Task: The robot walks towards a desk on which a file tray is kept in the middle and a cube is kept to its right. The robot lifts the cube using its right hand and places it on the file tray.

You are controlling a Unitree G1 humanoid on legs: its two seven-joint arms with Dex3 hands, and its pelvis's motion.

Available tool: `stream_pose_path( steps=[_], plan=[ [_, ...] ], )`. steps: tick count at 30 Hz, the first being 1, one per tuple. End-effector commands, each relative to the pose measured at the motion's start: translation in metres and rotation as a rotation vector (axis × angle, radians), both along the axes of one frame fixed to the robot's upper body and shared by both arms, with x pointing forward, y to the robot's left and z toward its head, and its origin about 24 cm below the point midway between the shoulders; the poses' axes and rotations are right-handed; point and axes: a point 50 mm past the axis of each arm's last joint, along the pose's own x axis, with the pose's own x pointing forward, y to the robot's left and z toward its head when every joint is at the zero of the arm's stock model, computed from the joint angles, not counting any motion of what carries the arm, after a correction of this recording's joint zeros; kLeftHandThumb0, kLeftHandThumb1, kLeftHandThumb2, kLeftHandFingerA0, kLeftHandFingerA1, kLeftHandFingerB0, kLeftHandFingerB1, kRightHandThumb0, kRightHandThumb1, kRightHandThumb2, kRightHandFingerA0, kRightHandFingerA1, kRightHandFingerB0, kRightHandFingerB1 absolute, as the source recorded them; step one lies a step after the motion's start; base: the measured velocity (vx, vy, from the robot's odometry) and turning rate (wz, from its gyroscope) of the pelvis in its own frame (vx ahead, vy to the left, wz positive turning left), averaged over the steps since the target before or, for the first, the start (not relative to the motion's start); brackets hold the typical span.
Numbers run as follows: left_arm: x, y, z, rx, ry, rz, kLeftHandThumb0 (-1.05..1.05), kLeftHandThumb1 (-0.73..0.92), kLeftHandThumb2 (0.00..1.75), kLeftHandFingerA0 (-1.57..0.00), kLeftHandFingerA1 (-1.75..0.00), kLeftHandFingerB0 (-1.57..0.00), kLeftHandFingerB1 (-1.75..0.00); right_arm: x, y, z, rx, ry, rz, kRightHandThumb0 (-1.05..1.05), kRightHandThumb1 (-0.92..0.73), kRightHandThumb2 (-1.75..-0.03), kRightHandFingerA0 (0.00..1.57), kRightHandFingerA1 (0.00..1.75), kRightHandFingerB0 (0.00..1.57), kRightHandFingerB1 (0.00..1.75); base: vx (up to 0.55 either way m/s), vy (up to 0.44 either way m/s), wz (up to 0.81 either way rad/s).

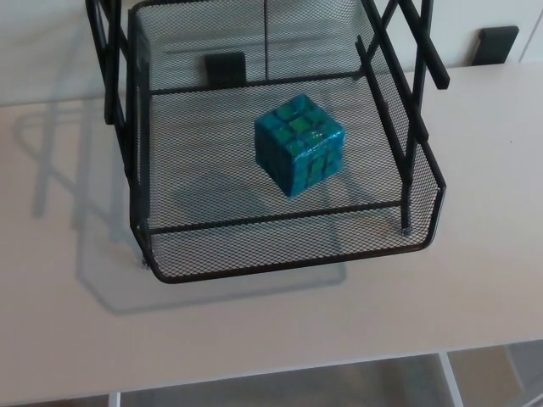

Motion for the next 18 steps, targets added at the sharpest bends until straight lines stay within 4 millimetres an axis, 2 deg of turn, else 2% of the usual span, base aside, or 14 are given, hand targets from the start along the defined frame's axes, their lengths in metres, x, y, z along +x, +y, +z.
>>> stream_pose_path(
  steps=[1,2,3,4,6,7,8,9,10,11,12,13,16,18],
  plan=[
    [-0.003,0.007,0.007,0.058,0.010,-0.032,-0.97,0.68,1.27,-0.48,-0.91,-0.22,-0.72,-0.094,0.009,-0.081,0.173,0.168,-0.501,-0.71,-0.78,-0.63,0.30,0.71,0.32,0.46,0.00,0.000,0.00],
    [-0.003,0.007,0.006,0.047,0.006,-0.025,-1.05,0.72,1.30,-0.44,-0.91,-0.21,-0.73,-0.088,0.004,-0.086,0.226,0.220,-0.483,-0.75,-0.80,-0.64,0.20,0.65,0.30,0.43,0.00,0.000,0.00],
    [-0.002,0.007,0.006,0.049,0.006,-0.022,-0.97,0.68,1.27,-0.45,-0.92,-0.24,-0.75,-0.087,0.004,-0.090,0.263,0.226,-0.496,-0.72,-0.75,-0.63,0.35,0.68,0.36,0.46,0.00,0.000,0.00],
    [-0.002,0.006,0.006,0.053,0.008,-0.033,-1.05,0.74,1.30,-0.35,-0.86,-0.24,-0.75,-0.085,0.004,-0.089,0.219,0.321,-0.395,-0.78,-0.75,-0.63,0.19,0.65,0.24,0.42,0.00,0.000,0.00],
    [-0.002,0.006,0.006,0.057,0.016,-0.047,-1.03,0.72,1.30,-0.48,-0.94,-0.21,-0.73,-0.095,0.005,-0.106,0.128,0.341,-0.305,-0.69,-0.59,-0.58,0.38,0.79,0.45,0.48,0.00,0.000,0.00],
    [-0.003,0.006,0.006,0.053,0.008,-0.055,-1.00,0.71,1.28,-0.35,-0.88,-0.25,-0.75,-0.072,0.003,-0.101,0.017,0.682,0.098,-0.90,-0.58,-1.02,0.02,0.45,0.10,0.39,0.00,0.000,0.00],
    [-0.003,0.006,0.006,0.061,0.021,-0.067,-1.04,0.75,1.31,-0.37,-0.89,-0.20,-0.73,-0.065,0.006,-0.093,0.028,0.674,0.114,-0.95,-0.61,-1.00,0.08,0.21,0.13,0.31,0.00,0.000,0.00],
    [-0.003,0.006,0.006,0.061,0.021,-0.067,-1.04,0.75,1.31,-0.37,-0.89,-0.20,-0.73,-0.065,0.006,-0.093,0.028,0.675,0.114,-0.95,-0.61,-1.00,0.08,0.21,0.13,0.31,0.00,0.000,0.00],
    [-0.003,0.006,0.006,0.056,0.015,-0.064,-1.04,0.75,1.31,-0.36,-0.89,-0.21,-0.74,-0.066,0.011,-0.089,0.123,0.597,0.063,-0.91,-0.51,-0.75,0.00,0.21,0.12,0.28,0.00,0.000,0.00],
    [-0.002,0.006,0.007,0.048,0.011,-0.060,-1.05,0.92,0.76,-0.19,-1.09,-0.23,-0.88,-0.065,0.017,-0.087,-0.066,0.709,0.372,-0.89,-0.64,-1.08,0.02,0.23,0.09,0.30,0.00,0.000,0.00],
    [-0.003,0.006,0.006,0.047,0.010,-0.059,-1.05,0.92,0.76,-0.19,-1.09,-0.23,-0.88,-0.064,0.017,-0.087,-0.086,0.723,0.411,-0.89,-0.64,-1.08,0.02,0.23,0.09,0.30,0.00,0.000,0.00],
    [-0.003,0.006,0.006,0.061,0.026,-0.073,-1.05,0.75,1.32,-0.41,-0.91,-0.21,-0.73,-0.064,0.018,-0.091,-0.059,0.671,0.316,-0.95,-0.63,-1.06,0.07,0.51,0.04,0.22,0.00,0.000,0.00],
    [-0.003,0.005,0.006,0.062,0.025,-0.066,-0.99,0.70,1.29,-0.45,-0.93,-0.22,-0.73,-0.060,0.013,-0.094,0.002,0.658,0.217,-1.01,-0.64,-1.02,0.04,0.22,0.07,0.00,0.00,0.000,0.00],
    [-0.003,0.006,0.006,0.058,0.027,-0.061,-1.04,0.74,1.31,-0.50,-0.95,-0.18,-0.71,-0.058,0.012,-0.098,-0.059,0.682,0.241,-1.01,-0.64,-1.04,0.04,0.33,0.13,0.03,0.00,0.000,0.00]
  ],
)
